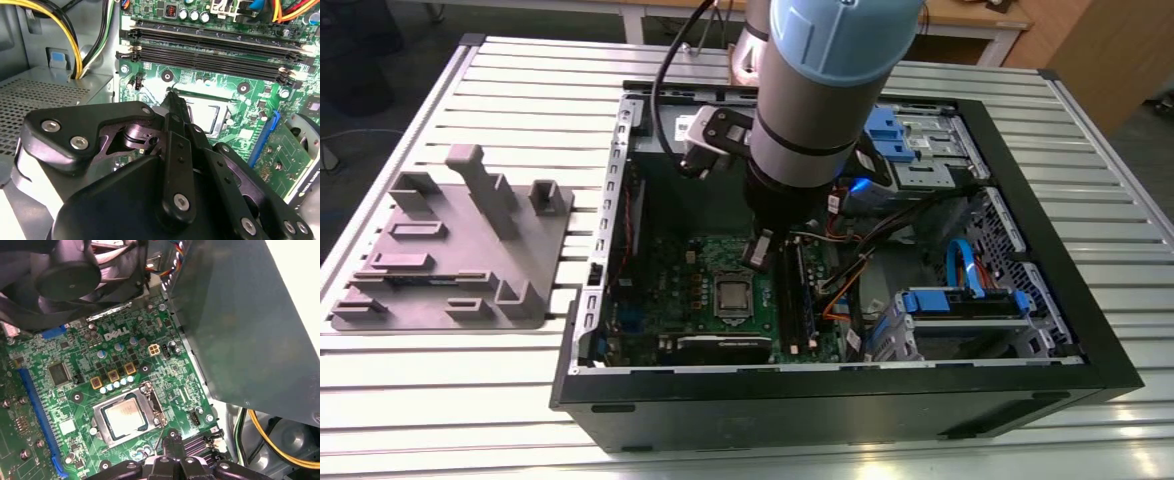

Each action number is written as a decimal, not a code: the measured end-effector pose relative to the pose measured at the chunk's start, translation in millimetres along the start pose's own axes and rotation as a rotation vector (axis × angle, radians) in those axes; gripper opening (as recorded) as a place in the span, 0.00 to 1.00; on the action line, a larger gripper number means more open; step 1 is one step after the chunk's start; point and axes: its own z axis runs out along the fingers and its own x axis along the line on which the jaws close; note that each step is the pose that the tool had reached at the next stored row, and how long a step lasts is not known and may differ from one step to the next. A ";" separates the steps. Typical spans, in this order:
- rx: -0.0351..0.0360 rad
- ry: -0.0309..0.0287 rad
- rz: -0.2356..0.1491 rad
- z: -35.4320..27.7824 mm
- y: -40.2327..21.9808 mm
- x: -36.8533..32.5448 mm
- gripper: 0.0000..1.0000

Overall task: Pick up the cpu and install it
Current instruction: 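Install the first cpu locking lever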

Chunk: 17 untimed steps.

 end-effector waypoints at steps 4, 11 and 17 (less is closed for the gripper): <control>-0.0046 0.0030 -0.037 0.0 0.0 0.1 0.10; 0.0026 0.0446 -0.097 0.1 -0.1 0.2 0.10; -0.0050 0.0480 -0.162 2.4 -0.5 0.3 0.10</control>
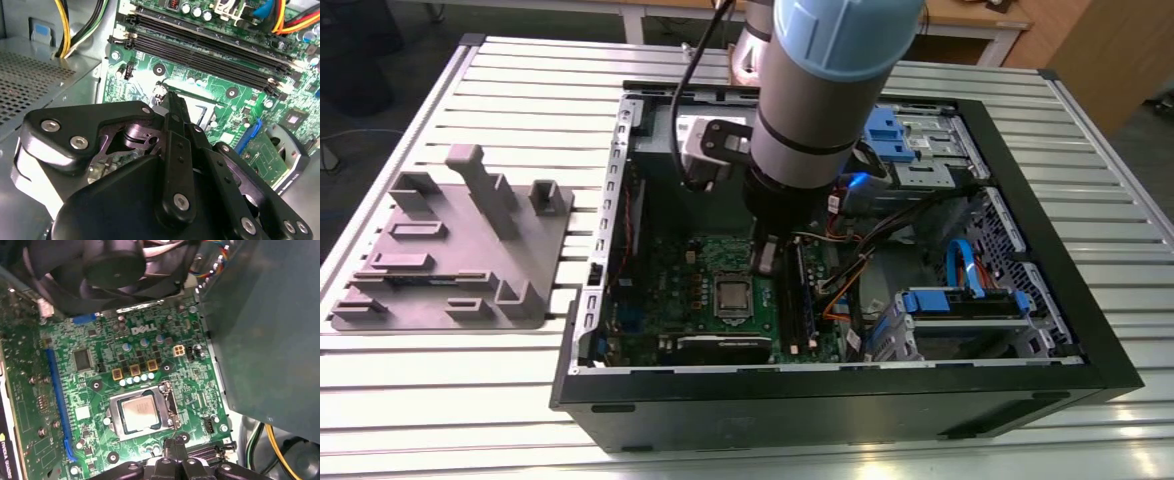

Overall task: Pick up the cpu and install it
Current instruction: 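Install the first cpu locking lever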

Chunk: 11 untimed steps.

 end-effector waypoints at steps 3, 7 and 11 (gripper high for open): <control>-0.0023 -0.0010 -0.020 0.7 -0.9 -0.1 0.10; -0.0033 -0.0029 -0.025 0.9 -1.5 -0.1 0.10; -0.0033 -0.0029 -0.026 0.9 -1.6 0.0 0.10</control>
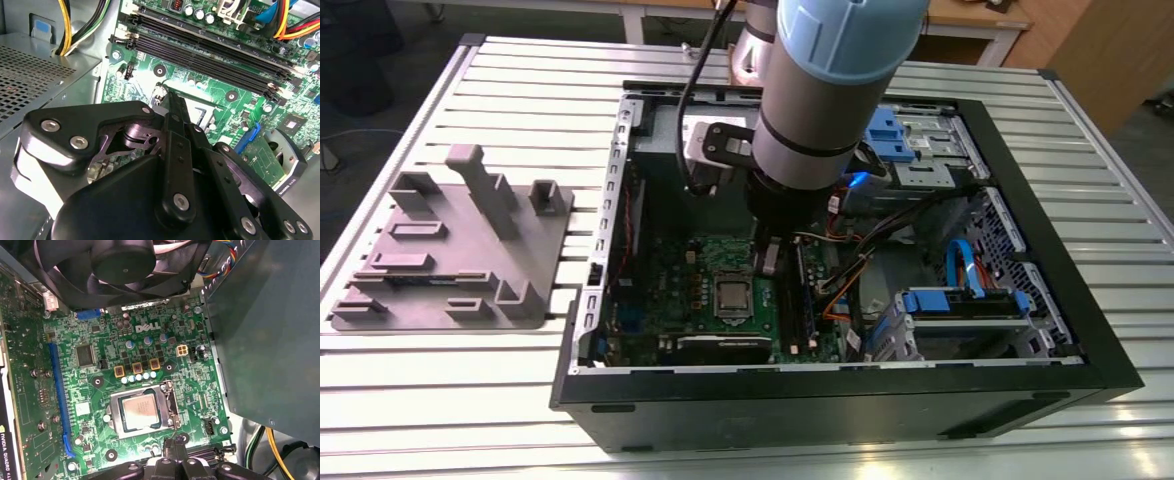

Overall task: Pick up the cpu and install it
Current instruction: 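Install the first cpu locking lever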

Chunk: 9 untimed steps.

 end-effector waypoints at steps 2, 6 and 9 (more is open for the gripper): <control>0.0003 -0.0002 -0.001 0.0 0.0 0.0 0.10; 0.0052 -0.0021 -0.005 0.0 -0.1 0.0 0.10; 0.0056 -0.0006 -0.005 0.0 -0.1 0.1 0.10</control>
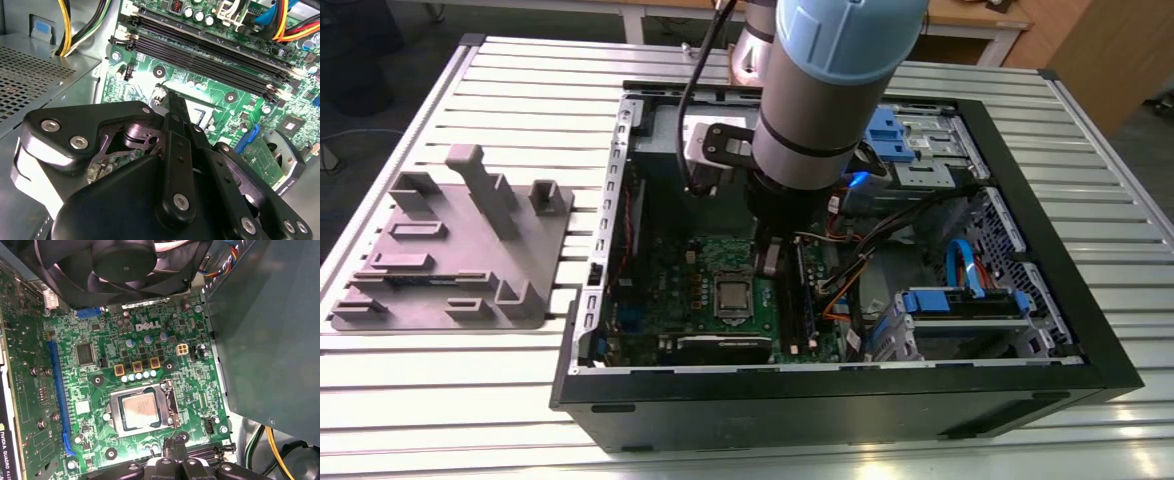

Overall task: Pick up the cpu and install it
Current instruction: 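Install the first cpu locking lever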

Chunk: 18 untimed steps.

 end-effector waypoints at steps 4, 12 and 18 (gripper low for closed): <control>0.0060 0.0285 0.000 0.1 0.0 0.0 0.10; 0.0052 0.0319 -0.017 3.3 -1.7 7.4 0.10; 0.0038 0.0329 -0.034 6.8 -3.1 13.3 0.10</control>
